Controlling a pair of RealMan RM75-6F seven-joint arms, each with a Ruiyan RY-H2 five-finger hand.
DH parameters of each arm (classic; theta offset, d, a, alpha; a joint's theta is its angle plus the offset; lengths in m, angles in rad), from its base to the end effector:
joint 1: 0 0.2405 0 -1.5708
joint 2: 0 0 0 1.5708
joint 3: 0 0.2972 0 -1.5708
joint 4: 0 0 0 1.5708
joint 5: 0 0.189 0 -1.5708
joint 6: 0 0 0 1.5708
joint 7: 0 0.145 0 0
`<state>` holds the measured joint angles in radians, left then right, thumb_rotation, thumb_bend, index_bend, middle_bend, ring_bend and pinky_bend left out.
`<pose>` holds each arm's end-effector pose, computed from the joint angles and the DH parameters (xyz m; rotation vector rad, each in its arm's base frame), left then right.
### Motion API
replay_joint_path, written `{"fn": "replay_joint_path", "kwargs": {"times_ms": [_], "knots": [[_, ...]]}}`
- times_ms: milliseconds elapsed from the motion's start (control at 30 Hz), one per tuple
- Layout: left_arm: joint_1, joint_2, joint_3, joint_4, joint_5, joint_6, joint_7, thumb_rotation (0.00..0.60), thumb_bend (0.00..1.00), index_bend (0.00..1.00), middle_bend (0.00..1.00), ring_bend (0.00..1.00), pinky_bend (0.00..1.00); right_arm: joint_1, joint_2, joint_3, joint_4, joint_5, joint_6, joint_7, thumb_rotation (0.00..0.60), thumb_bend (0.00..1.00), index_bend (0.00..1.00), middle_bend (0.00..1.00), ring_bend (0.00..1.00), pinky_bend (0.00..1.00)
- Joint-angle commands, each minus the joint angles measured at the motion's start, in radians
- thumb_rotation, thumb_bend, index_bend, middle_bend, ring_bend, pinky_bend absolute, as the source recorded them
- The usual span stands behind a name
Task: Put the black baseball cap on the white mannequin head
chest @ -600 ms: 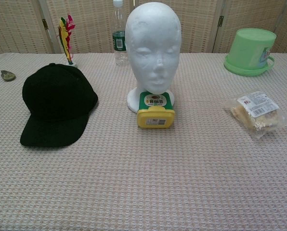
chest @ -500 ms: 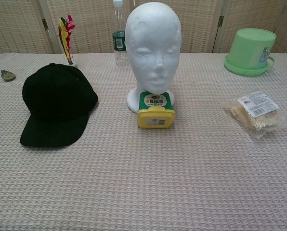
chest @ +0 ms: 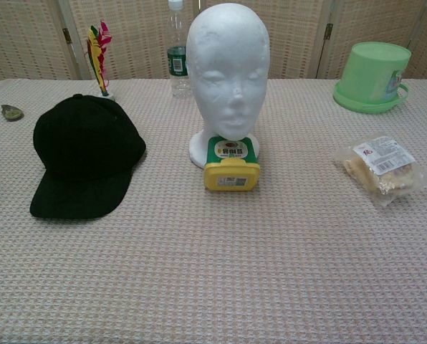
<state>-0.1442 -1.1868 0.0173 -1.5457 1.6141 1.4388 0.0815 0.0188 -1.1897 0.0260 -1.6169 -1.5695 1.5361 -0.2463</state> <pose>-0.3298 0.1893 0.1562 -1.6071 -0.8281 -0.8748 -0.3355 -0.1562 0.1714 1.4446 -0.7647 0.7810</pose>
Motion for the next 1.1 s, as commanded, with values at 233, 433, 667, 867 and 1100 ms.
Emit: {"fn": "replay_joint_path", "kwargs": {"times_ms": [233, 433, 667, 867, 1100], "knots": [[-0.001, -0.177, 0.0, 0.176, 0.137, 0.147, -0.04, 0.6, 0.28, 0.17, 0.09, 0.13, 0.35, 0.01, 0.005, 0.01, 0.0, 0.022, -0.019, 0.011, 0.6, 0.22, 0.0, 0.0, 0.0, 0.0], [-0.002, -0.247, -0.009, 0.207, 0.165, 0.193, -0.022, 0.6, 0.28, 0.23, 0.17, 0.18, 0.42, 0.005, 0.009, 0.013, -0.003, 0.019, -0.003, 0.021, 0.6, 0.22, 0.0, 0.0, 0.0, 0.0], [-0.018, -0.329, 0.003, 0.253, 0.154, 0.143, 0.008, 0.6, 0.28, 0.24, 0.19, 0.2, 0.43, -0.007, 0.029, 0.015, -0.009, 0.004, 0.03, 0.062, 0.6, 0.22, 0.0, 0.0, 0.0, 0.0], [-0.038, -0.382, 0.008, 0.295, 0.145, 0.103, 0.018, 0.6, 0.28, 0.26, 0.24, 0.2, 0.43, -0.012, 0.039, 0.015, -0.009, -0.006, 0.046, 0.086, 0.6, 0.22, 0.0, 0.0, 0.0, 0.0], [-0.064, -0.41, 0.009, 0.326, 0.141, 0.069, 0.031, 0.6, 0.28, 0.3, 0.3, 0.21, 0.43, -0.018, 0.048, 0.017, -0.009, -0.011, 0.061, 0.106, 0.6, 0.22, 0.0, 0.0, 0.0, 0.0]]}}
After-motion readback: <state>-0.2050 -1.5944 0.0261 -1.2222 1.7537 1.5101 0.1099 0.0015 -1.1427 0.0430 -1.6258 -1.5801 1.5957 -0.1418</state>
